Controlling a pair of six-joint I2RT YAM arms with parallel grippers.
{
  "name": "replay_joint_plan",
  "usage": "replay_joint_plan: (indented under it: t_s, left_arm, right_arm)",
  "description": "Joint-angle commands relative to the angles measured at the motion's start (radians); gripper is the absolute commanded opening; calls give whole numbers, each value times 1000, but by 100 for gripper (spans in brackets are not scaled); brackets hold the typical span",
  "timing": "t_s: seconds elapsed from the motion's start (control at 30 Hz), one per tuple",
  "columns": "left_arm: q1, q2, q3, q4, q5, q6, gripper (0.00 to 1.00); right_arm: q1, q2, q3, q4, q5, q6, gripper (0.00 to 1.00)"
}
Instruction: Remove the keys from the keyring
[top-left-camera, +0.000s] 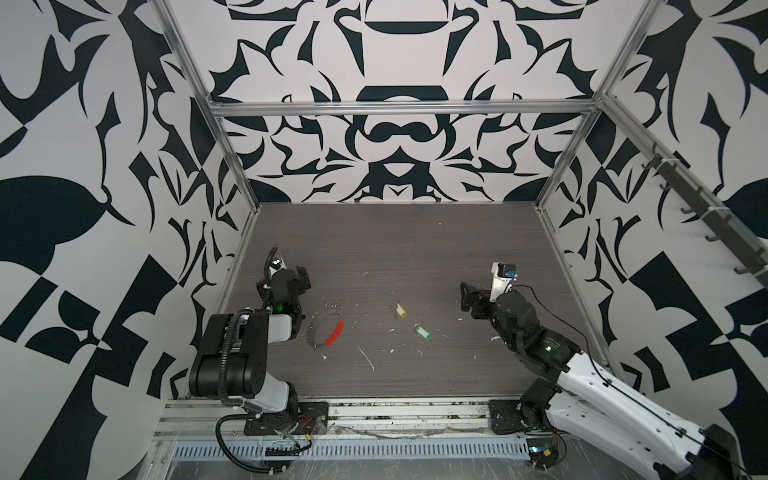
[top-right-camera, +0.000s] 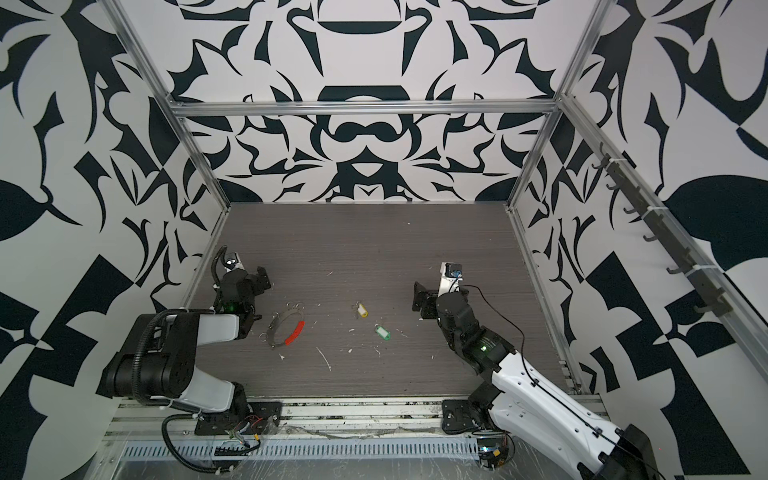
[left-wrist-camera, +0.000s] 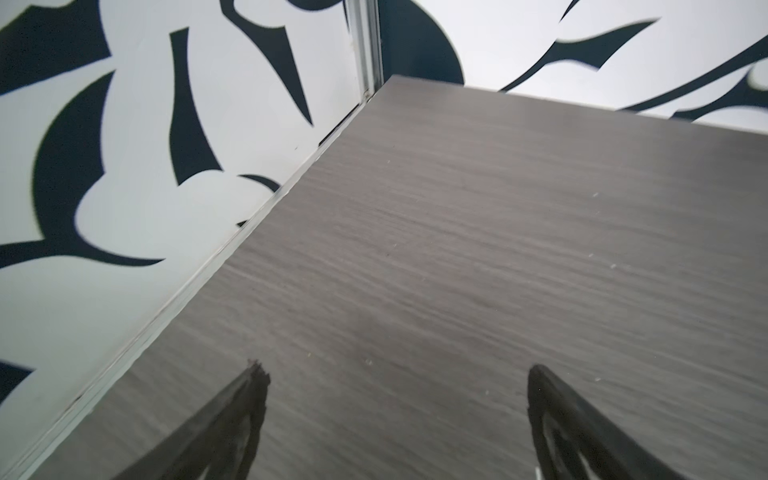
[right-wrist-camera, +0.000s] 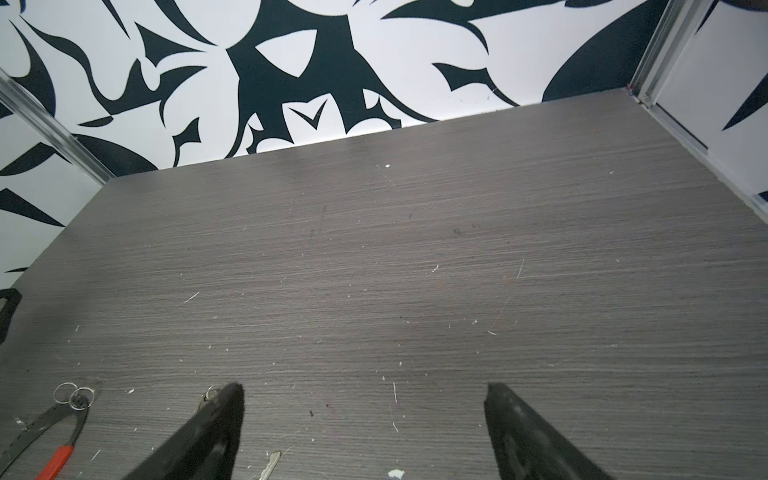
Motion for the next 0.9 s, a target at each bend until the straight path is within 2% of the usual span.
replay_joint_plan:
  t_s: [0.0,0.07,0.1,0.17,0.2,0.27,0.4,0.6,0.7,0.77,0.87]
  left_arm:
    - [23,73,-55,243,49,16,99]
    - [24,19,-20,73,68,-11,100]
    - [29,22,-20,74,77,-17,100]
    - [28,60,-46,201,65,9,100]
    - [29,52,-44,182,68,3,100]
    - [29,31,-28,105,72,-14,99]
    - [29,47,-38,162,66,-2,99]
    - [29,45,-35,152,70,-7,99]
    - [29,45,-35,149,73,-6,99]
    - [28,46,-35,149,72,-5,99]
    - [29,46,-36,149,72,-4,100]
  right_arm:
    - [-4,-20,-8,50,25,-38,95]
    - [-4,-28,-9,48,2,-67,96]
    - [-5,-30,-12,56,-13,-83,96]
    - [-4,-42,-32,84,-32,-125,96]
    - [-5,-46,-42,100,-30,-138,96]
    - [-3,-58,-59,127,16,-146,97]
    - [-5,-79,-88,182,126,-179,99]
    - [-23,-44,-156,443,301,-394,99]
    - [-85,11,-180,583,258,-535,99]
    - [-154,73,-182,642,229,-542,99]
    - [-286,195,-195,719,88,-565,99]
